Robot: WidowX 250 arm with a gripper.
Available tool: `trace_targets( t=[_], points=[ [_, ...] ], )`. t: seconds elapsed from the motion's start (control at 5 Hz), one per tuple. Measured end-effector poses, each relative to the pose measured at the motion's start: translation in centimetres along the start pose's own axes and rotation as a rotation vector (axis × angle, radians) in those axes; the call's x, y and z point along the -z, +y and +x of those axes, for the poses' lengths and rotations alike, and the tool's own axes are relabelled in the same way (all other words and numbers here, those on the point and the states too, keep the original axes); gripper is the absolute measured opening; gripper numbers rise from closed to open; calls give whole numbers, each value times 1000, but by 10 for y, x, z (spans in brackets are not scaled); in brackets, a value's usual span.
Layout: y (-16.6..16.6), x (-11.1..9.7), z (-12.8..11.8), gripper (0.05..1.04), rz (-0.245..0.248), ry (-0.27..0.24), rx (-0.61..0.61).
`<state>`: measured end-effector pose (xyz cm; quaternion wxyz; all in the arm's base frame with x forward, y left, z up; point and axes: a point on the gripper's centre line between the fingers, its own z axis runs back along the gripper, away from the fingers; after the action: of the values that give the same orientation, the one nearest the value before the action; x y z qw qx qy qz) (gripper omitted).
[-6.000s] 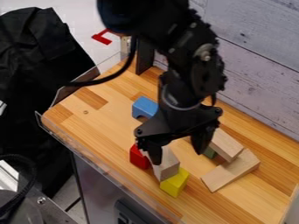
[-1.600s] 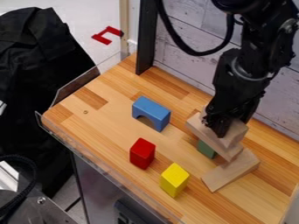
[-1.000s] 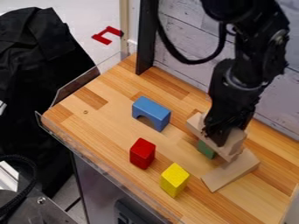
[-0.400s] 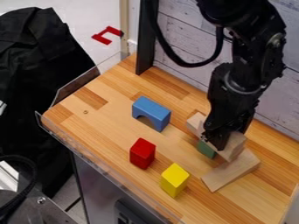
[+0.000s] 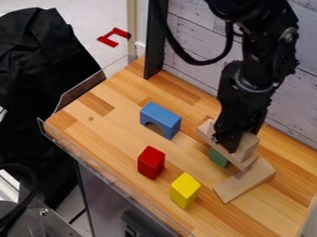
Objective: Put the block on top of the other block
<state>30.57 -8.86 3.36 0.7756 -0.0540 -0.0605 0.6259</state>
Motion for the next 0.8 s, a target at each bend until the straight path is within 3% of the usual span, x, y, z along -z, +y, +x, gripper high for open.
trace_targets(
  t=[0.4, 0.6, 0.8],
  points=[
    [-2, 1, 1, 575, -13, 14, -16],
    [-1, 6, -3, 645, -5, 39, -12],
    [1, 7, -4, 938, -7, 57, -10]
  ],
)
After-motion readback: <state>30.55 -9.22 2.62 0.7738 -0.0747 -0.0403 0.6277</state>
